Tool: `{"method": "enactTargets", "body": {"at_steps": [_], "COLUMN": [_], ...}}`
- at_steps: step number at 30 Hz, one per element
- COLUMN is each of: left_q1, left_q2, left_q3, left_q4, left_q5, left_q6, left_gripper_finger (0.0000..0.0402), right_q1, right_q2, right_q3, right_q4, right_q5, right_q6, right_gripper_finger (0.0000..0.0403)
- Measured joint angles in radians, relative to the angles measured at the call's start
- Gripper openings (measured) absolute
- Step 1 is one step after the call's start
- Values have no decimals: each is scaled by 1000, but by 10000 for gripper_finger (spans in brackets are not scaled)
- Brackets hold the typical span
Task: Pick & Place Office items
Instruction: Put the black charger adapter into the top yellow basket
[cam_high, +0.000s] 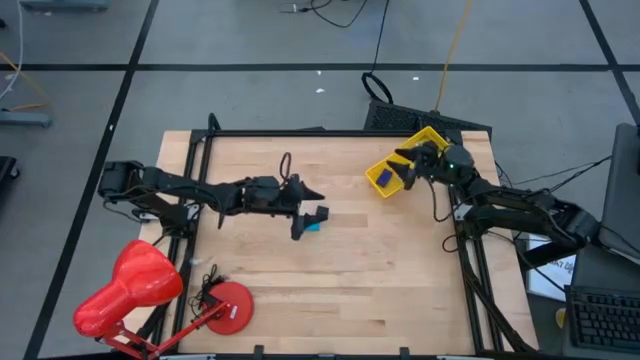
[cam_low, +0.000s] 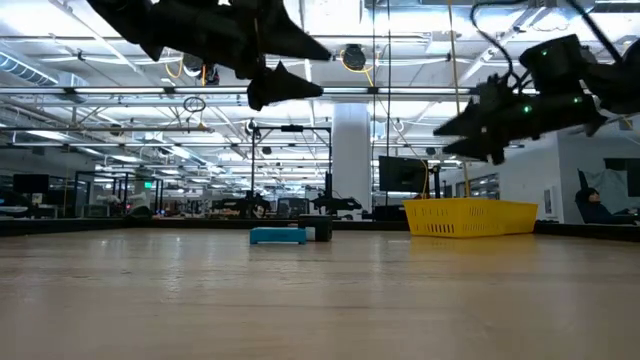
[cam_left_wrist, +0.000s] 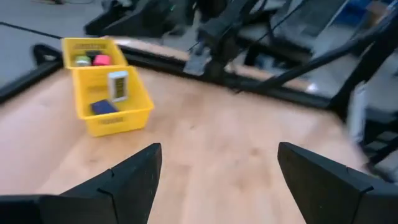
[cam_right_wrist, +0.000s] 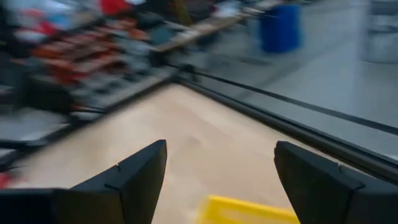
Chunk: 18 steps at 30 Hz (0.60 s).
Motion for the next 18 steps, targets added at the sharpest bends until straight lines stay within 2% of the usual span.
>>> {"method": "enactTargets", "body": {"at_steps": [4,15,18], "left_q1": [-24,-1,7], "left_q2": [27,231,282], "left_q3": [0,0,0], "left_q4": [-88,-71,-60], "left_q5": [-93,-140,-144], "left_q6": [78,45,94], "left_gripper_finger": [324,324,324], "right_q1": [47,264,293], "right_q2": [0,0,0], "right_q3": [0,0,0], "right_q4": [90,148,148], "right_q5": [-106,-102,-99], "right_q6": [23,-113,-142], "right_gripper_finger": [277,275,275]}}
